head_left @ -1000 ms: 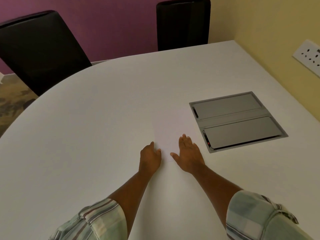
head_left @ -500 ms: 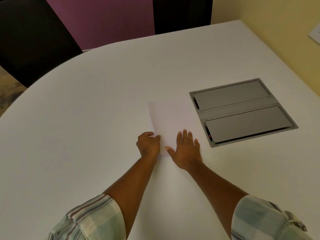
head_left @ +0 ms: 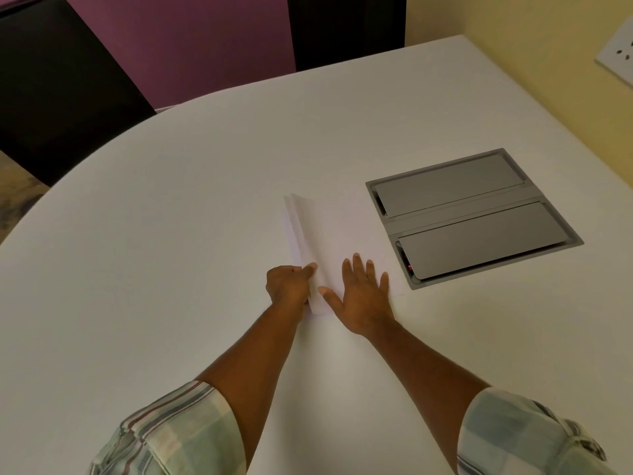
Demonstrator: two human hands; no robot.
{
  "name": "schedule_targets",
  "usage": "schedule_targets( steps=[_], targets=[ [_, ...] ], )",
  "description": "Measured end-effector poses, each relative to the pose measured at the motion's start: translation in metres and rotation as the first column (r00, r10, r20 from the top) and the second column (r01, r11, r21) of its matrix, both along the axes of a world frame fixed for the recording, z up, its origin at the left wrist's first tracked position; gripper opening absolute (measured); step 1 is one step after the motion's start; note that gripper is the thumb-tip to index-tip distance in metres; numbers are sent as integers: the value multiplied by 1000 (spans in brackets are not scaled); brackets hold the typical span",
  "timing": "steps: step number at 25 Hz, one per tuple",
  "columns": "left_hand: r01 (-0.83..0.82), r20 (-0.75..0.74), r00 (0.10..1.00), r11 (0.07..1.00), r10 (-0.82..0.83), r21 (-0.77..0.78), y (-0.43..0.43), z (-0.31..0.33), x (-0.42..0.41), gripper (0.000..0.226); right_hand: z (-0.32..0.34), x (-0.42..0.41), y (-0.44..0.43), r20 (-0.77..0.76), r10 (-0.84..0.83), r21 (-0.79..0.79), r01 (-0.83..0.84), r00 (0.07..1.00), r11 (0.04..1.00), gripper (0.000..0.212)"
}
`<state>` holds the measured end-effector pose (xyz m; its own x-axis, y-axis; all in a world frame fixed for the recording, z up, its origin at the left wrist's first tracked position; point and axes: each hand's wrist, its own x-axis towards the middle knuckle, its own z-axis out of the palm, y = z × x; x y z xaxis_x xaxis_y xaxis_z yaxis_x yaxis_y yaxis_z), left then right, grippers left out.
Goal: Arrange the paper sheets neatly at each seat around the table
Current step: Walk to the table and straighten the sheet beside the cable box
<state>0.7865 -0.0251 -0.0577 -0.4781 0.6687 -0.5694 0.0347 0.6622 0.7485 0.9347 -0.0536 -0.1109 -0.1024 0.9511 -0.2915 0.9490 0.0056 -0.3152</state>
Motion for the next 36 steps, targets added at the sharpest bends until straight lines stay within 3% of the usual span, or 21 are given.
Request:
schedule_targets(
  steps=[4,6,8,10,12,14,16,17,18,19,22,24,26,30,33,36],
  targets=[
    [11,70,997,1000,-13,24,0,0,-2,44,-1,-2,-6,-15,56,10,-56,998,998,129],
    [-33,147,989,999,28,34,0,-1,-1,39,0,-2,-4,-29,46,-7,-46,999,999,132],
    [-73,219,974,997,64,31,-1,-2,-4,29,4,-1,-1,-60,41,-25,-43,997,999,125],
    [-70,227,972,997,58,45,-3,-2,-6,19,8,0,0,-83,47,-17,-49,995,999,104],
    [-22,100,995,996,13,89,-2,-4,-10,25,8,3,-2,-117,43,7,-42,992,999,82],
    [67,-177,983,991,-45,118,-1,-3,-14,42,9,5,-3,-158,18,25,-14,987,1000,67],
    [156,-394,916,972,-76,175,0,-3,-16,33,11,6,-3,-199,-20,35,27,980,999,61],
    [200,-417,904,954,-91,224,1,-3,-15,19,13,6,-3,-213,-36,34,44,976,998,61],
    [230,-390,913,941,-121,248,2,-1,-12,9,14,6,-4,-216,-47,34,55,975,998,62],
    [230,-339,930,942,-139,246,6,1,-8,15,16,6,-5,-213,-52,42,62,976,997,64],
    [93,-20,996,993,-92,74,23,7,2,35,18,5,-17,-198,-14,151,45,980,988,76],
    [74,114,991,997,-75,8,27,5,6,29,19,7,-24,-143,53,183,-27,988,983,82],
    [82,155,984,996,-88,43,24,3,7,19,19,11,-28,-83,111,118,-101,990,988,84],
    [63,276,958,996,-80,71,12,3,10,25,19,27,-34,-91,167,-6,-168,982,986,91],
    [208,169,961,975,-218,73,7,2,12,34,24,33,-39,-192,89,-9,-92,977,996,86],
    [206,158,964,976,-215,72,3,3,14,32,35,40,-38,-314,-27,32,39,949,999,78]
  ],
)
